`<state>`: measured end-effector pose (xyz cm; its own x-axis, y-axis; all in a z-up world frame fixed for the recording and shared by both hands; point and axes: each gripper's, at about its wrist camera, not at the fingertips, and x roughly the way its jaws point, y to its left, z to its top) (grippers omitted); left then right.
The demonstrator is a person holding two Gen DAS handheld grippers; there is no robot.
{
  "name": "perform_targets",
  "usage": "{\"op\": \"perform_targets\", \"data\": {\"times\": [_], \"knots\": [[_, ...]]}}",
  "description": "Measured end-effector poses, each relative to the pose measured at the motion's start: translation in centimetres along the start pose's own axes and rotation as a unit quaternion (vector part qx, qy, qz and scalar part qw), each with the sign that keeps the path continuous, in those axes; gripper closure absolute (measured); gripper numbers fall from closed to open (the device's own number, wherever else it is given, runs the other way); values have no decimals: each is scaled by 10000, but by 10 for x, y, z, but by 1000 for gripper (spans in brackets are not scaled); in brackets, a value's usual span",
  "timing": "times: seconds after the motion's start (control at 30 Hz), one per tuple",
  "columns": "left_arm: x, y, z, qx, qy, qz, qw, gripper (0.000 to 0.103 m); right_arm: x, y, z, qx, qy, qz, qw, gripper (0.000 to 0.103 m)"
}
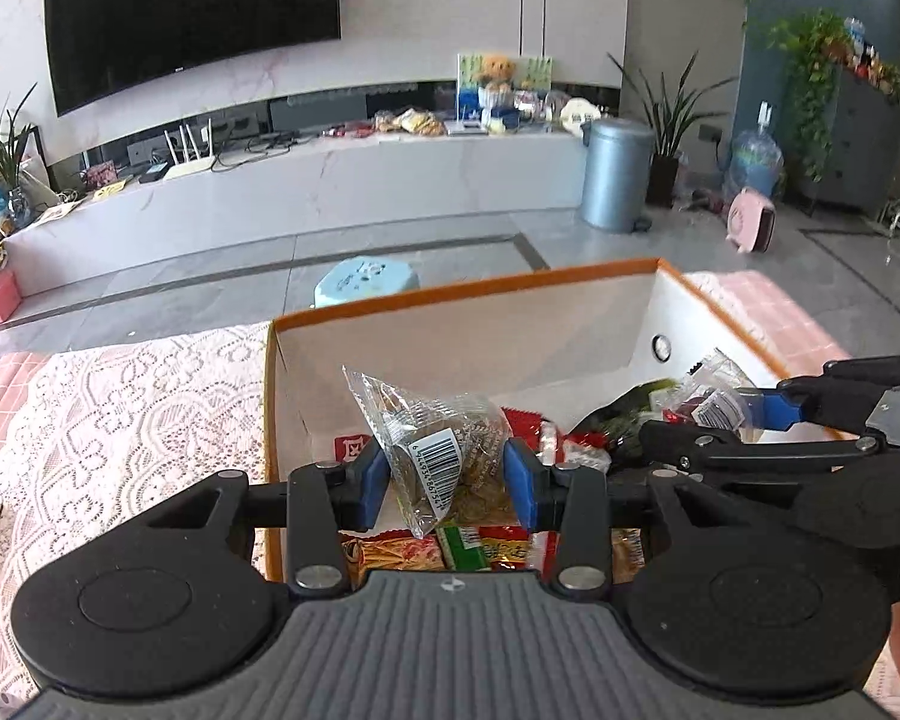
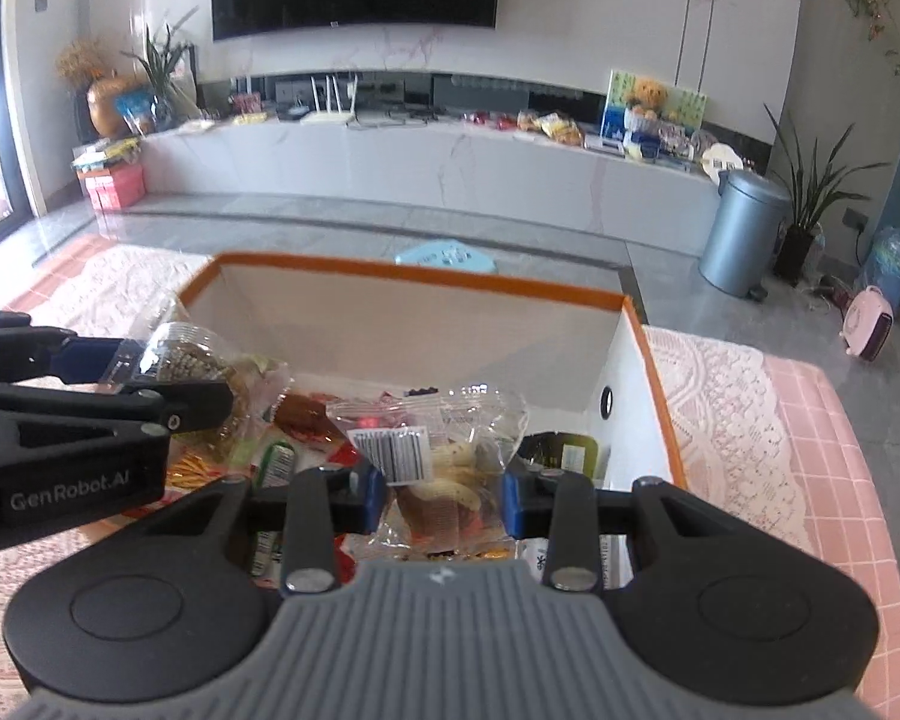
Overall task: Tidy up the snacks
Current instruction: 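Lift both held packets and carry them over the orange box, then open both tools to drop the packets into the box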
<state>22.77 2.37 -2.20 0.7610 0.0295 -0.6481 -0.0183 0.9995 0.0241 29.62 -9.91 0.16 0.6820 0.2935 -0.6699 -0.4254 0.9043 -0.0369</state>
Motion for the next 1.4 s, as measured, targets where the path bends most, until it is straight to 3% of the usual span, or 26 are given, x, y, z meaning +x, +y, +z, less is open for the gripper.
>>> {"op": "perform_targets", "data": {"times": [0.37,0.7,0.8,0.87,0.93,1.17,1.27,1.4], "knots": [[36,-9,-6,351,468,87,9983,57,52,-1,-4,-242,617,-117,9977,68],[46,-4,-6,413,731,158,9963,55,65,0,-9,-328,853,-162,9957,65],[45,-3,-5,412,786,144,9959,52,63,0,-9,-346,871,-173,9954,56],[44,-2,-3,358,818,129,9959,51,59,0,-6,-345,848,-209,9956,40],[40,1,-1,266,804,118,9963,47,54,1,-3,-369,775,-260,9960,38],[6,7,12,60,351,170,9992,32,24,-5,5,-405,402,-465,9973,15],[-10,5,17,48,153,156,9998,24,8,-7,7,-346,224,-471,9980,13],[-34,-2,22,80,-126,169,9997,21,-16,-11,11,-298,33,-587,9978,13]]}}
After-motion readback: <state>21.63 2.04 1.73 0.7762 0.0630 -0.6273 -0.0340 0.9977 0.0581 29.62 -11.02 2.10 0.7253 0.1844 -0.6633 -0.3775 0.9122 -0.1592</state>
